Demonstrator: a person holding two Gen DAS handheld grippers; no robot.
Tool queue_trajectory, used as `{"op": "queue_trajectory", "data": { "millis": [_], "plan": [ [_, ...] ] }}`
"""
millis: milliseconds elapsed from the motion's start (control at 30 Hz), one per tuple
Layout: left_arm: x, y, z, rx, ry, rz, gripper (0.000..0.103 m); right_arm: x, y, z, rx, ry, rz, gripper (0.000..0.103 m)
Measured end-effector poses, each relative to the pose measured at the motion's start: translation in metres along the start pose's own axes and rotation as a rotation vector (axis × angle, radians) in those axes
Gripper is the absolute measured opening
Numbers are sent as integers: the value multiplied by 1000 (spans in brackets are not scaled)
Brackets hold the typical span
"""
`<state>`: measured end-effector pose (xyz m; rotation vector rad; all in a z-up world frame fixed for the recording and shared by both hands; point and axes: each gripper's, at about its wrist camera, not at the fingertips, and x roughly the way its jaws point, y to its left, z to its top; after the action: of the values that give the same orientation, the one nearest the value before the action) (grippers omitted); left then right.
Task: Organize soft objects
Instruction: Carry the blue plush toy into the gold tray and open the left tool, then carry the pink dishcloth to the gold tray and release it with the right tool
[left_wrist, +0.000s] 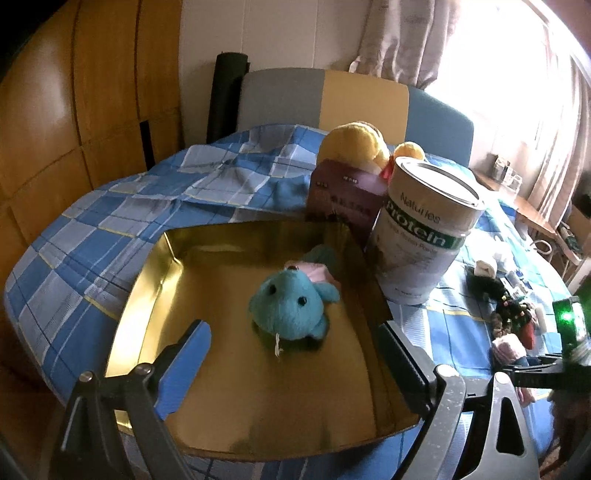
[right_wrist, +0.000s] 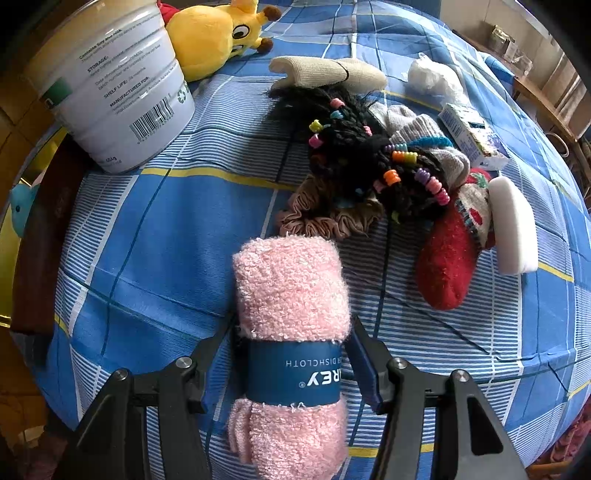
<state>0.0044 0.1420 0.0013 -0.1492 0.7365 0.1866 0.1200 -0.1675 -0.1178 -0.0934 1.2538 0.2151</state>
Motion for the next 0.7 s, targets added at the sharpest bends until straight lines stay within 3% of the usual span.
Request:
{"op": "queue_trajectory", "data": {
  "millis": [167, 333, 467, 700],
  "plan": [
    [3, 5, -11, -10, 29, -12, 92, -1, 4, -2, -9, -7, -10, 58],
    [7, 14, -21, -20, 64, -4, 92, -6, 12, -3, -38, -32, -12, 40],
    [11, 26, -25, -62, 93, -22, 92, -8, 17, -4, -48, -45, -29, 35],
    [6, 28, -24, -48, 57, -25, 92, -41, 19, 3, -19, -116, 13, 34]
  ]
}}
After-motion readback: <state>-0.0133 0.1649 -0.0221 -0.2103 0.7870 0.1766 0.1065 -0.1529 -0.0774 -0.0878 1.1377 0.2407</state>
